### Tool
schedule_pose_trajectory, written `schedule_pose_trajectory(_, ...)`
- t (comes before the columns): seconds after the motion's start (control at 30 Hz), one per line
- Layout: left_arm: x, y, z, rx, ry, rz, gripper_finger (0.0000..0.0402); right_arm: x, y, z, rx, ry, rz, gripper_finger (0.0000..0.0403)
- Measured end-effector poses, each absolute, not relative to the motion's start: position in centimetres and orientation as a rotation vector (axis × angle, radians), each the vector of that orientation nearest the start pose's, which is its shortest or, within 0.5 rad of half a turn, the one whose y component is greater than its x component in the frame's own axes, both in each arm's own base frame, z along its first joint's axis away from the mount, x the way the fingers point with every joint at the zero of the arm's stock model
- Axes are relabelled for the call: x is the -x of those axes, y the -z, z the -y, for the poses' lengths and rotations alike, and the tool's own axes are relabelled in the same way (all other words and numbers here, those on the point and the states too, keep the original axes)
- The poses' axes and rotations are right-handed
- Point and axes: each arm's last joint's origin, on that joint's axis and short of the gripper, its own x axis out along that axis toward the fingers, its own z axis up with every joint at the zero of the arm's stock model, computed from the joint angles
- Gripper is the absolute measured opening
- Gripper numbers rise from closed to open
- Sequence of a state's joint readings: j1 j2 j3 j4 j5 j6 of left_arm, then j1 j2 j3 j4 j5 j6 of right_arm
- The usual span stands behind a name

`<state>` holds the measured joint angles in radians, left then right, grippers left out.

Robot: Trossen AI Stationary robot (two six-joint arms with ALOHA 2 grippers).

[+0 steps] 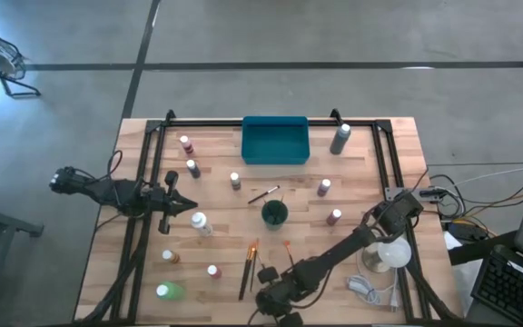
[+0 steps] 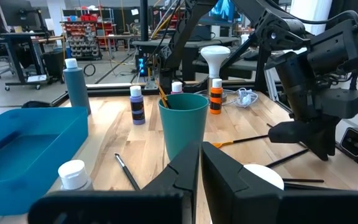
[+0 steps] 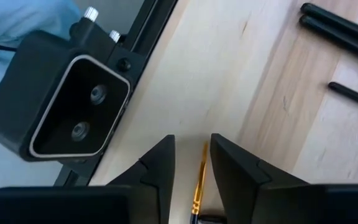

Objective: Pick & Place Paint Supplies
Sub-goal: Put the yellow paint brush into the green cup

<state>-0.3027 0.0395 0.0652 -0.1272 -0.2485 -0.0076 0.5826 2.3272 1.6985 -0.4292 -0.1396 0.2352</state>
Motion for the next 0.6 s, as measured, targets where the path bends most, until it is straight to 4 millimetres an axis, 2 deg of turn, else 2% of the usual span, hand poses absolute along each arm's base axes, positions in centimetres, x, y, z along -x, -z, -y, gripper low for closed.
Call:
schedule_pose_trajectory(0.3, -9.27, -17.05, 2.15, -0.02, 0.054, -0.098, 0.0026, -39.95, -11.56, -26.78, 0.044, -0.518, -1.124, 0.0049)
schedule_pose_trajectory(0.43, -9.27, -17.05, 2.15, -0.02, 0.054, -0.098, 0.0026, -40.01, -11.54, -26.63, 0.047, -0.509, -1.125, 0.0016)
schedule_pose_trajectory(0.6, -9.27, -17.05, 2.15, -0.02, 0.053, -0.098, 0.0026, -40.01, -11.53, -26.62, 0.048, -0.507, -1.125, 0.0009)
